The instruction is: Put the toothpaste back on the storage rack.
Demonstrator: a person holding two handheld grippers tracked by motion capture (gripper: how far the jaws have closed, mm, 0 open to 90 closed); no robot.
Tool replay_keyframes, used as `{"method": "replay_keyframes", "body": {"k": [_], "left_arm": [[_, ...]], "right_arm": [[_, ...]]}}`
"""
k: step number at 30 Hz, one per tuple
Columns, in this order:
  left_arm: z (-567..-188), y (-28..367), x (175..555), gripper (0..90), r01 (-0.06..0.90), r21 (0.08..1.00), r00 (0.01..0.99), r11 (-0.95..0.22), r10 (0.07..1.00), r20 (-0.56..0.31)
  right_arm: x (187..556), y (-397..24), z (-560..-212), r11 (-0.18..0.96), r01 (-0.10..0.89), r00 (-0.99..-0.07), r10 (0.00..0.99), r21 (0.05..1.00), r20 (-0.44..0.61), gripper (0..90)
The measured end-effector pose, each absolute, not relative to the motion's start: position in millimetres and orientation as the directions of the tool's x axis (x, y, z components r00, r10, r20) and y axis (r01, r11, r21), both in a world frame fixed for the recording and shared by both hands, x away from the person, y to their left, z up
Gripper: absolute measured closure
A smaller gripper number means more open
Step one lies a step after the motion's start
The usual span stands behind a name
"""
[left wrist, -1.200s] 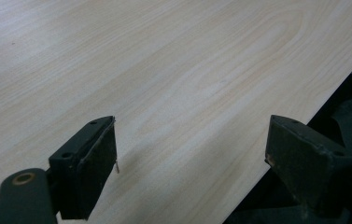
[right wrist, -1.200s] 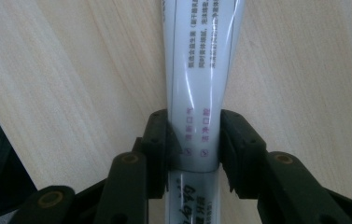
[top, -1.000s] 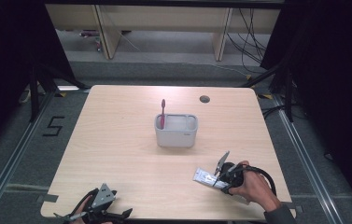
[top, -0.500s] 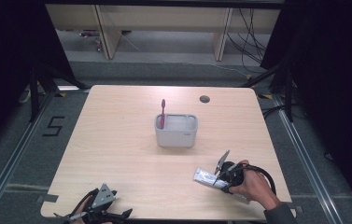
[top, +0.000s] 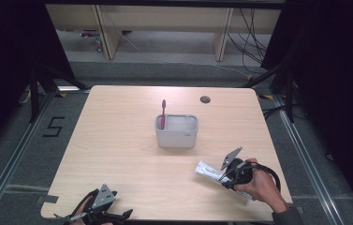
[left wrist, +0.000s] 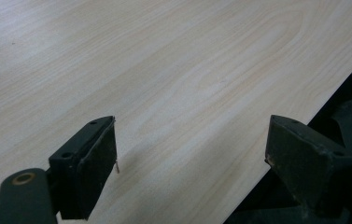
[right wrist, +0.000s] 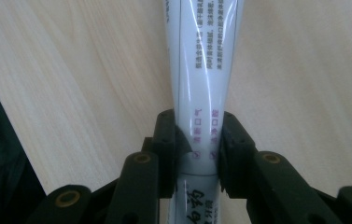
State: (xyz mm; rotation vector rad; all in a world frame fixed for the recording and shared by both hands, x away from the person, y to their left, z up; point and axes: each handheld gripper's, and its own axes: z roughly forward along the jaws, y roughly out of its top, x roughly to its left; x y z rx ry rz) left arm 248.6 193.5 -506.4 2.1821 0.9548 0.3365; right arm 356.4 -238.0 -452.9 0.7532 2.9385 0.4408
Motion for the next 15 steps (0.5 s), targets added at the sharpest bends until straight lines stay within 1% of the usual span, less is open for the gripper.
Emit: {"method": "replay_keyframes", "body": {"k": [1,3,5,7,8,9,11,12,13,15], "left_arm": [[-506,194,249,15.9,0.534,0.705,0.691,-0.467,0.721,-0.046],[-506,194,249,16.0,0.533,0.709,0.687,-0.461,0.725,-0.045],[-506,194,249,15.9,0.535,0.704,0.69,-0.467,0.722,-0.046],[-507,194,249,15.9,0.534,0.709,0.688,-0.461,0.724,-0.047],[-507,194,250,16.0,0.532,0.712,0.688,-0.458,0.725,-0.048],[-507,194,250,16.0,0.533,0.71,0.69,-0.46,0.723,-0.049],[-507,195,249,16.0,0.532,0.706,0.69,-0.467,0.722,-0.043],[-506,194,249,16.0,0.534,0.708,0.686,-0.462,0.726,-0.044],[-506,195,249,15.9,0.534,0.71,0.687,-0.459,0.725,-0.047],[-506,194,250,15.9,0.534,0.711,0.687,-0.458,0.725,-0.05]], "right_arm": [[355,-240,-449,0.821,0.472,-0.867,0.498,0.32,0.002,72.3],[357,-244,-444,0.811,0.458,-0.868,0.497,0.363,-0.015,72.3],[359,-247,-440,0.794,0.455,-0.866,0.499,0.404,-0.006,72.4],[358,-248,-436,0.764,0.481,-0.848,0.53,0.429,0.008,72.4],[359,-249,-435,0.764,0.468,-0.855,0.519,0.445,0.008,72.5],[359,-250,-432,0.747,0.47,-0.846,0.534,0.47,-0.002,72.6],[359,-250,-428,0.731,0.486,-0.836,0.549,0.478,0.011,72.7],[359,-250,-428,0.725,0.482,-0.837,0.548,0.492,0.013,72.7],[362,-250,-427,0.727,0.447,-0.849,0.529,0.521,-0.009,72.8],[362,-249,-423,0.723,0.452,-0.844,0.536,0.522,-0.01,72.9]]}}
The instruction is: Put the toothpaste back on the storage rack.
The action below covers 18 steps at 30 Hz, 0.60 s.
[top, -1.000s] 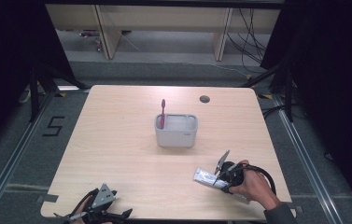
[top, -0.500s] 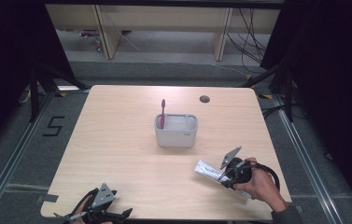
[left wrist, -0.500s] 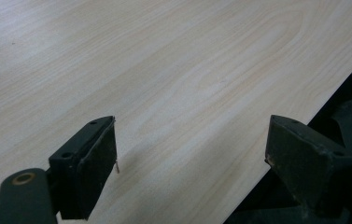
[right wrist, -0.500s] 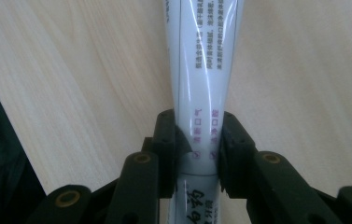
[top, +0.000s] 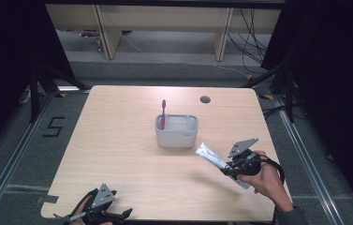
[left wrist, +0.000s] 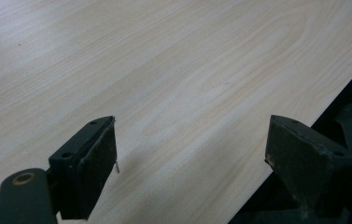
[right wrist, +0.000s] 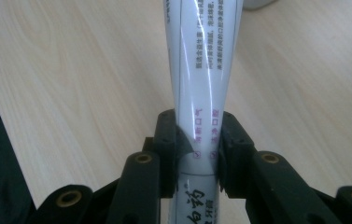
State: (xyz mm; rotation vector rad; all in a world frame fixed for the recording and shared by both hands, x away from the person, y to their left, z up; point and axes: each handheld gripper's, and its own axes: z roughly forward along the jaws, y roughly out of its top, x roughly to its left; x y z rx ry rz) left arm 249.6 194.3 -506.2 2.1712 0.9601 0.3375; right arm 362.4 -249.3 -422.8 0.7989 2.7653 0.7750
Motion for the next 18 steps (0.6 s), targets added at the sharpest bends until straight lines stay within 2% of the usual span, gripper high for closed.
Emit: {"method": "replay_keyframes", "body": {"k": [8,9,11,12,18], "left_arm": [[-506,195,249,16.0,0.535,0.706,0.687,-0.465,0.725,-0.043],[-506,195,249,16.0,0.535,0.706,0.686,-0.463,0.726,-0.043],[-506,195,250,15.9,0.533,0.712,0.686,-0.457,0.726,-0.048],[-506,195,250,16.0,0.535,0.711,0.686,-0.456,0.726,-0.051],[-506,195,250,16.0,0.534,0.708,0.687,-0.462,0.725,-0.045]], "right_arm": [[367,-248,-406,0.635,0.454,-0.82,0.572,0.625,0.014,73.2],[370,-249,-404,0.642,0.42,-0.83,0.557,0.641,-0.015,73.2],[372,-248,-400,0.631,0.411,-0.829,0.56,0.657,-0.019,73.3],[371,-248,-397,0.603,0.435,-0.813,0.582,0.669,0.003,73.3],[382,-246,-385,0.532,0.413,-0.813,0.581,0.739,0.036,73.3]]}}
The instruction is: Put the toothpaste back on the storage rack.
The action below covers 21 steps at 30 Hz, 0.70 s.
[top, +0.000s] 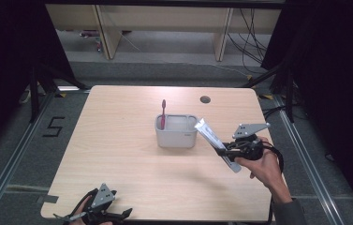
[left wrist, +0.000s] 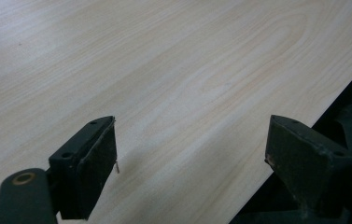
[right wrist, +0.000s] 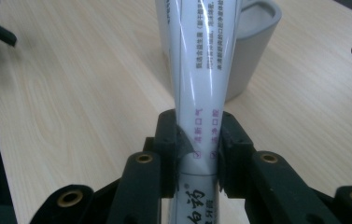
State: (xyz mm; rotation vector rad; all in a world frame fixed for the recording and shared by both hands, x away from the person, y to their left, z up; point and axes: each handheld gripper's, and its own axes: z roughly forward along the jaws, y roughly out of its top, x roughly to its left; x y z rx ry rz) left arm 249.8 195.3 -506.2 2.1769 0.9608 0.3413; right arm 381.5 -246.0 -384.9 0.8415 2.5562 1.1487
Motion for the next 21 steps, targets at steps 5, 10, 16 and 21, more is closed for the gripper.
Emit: {"method": "replay_keyframes", "body": {"k": [5,10,16,21], "left_arm": [[-506,195,250,16.0,0.534,0.708,0.688,-0.462,0.724,-0.046],[-506,195,250,16.0,0.537,0.711,0.681,-0.454,0.73,-0.048],[-506,195,250,16.0,0.536,0.711,0.684,-0.456,0.728,-0.048],[-506,197,251,15.9,0.536,0.713,0.679,-0.451,0.732,-0.047]], "right_arm": [[391,-242,-380,0.462,0.393,-0.804,0.593,0.795,0.053,73.2],[403,-235,-376,0.393,0.378,-0.792,0.606,0.838,0.074,73.2],[415,-224,-371,0.329,0.355,-0.783,0.615,0.875,0.087,73.2],[424,-212,-366,0.276,0.338,-0.783,0.613,0.9,0.106,73.2]]}}
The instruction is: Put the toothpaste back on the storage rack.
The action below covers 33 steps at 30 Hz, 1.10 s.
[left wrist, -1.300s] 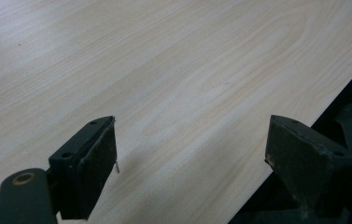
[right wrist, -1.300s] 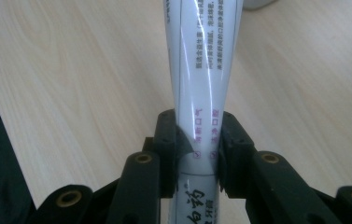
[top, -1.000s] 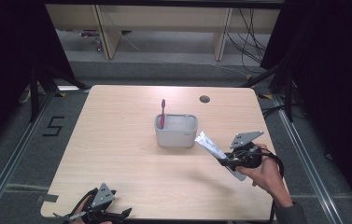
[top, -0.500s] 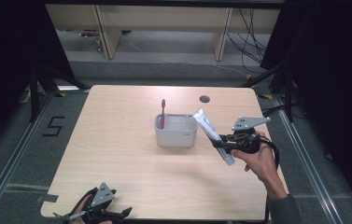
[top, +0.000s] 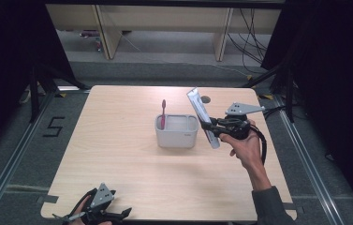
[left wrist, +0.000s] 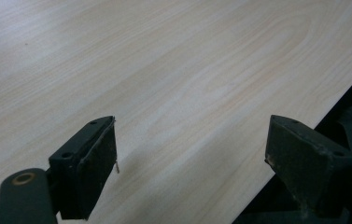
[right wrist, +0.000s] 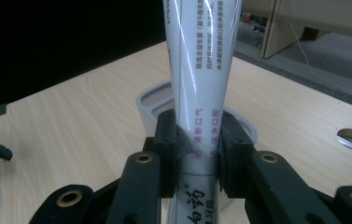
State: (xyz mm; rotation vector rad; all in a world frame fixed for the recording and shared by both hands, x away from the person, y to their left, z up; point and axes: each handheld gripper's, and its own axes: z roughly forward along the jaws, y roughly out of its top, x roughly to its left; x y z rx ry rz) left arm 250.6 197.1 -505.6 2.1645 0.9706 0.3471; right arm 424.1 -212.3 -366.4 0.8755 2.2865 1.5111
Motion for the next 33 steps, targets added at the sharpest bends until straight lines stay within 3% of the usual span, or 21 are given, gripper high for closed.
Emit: {"method": "replay_keyframes", "body": {"k": [33], "left_arm": [[-506,199,251,16.0,0.535,0.715,0.676,-0.45,0.735,-0.044]], "right_arm": [[475,-146,-365,0.153,0.289,-0.768,0.626,0.945,0.133,73.0]]}}
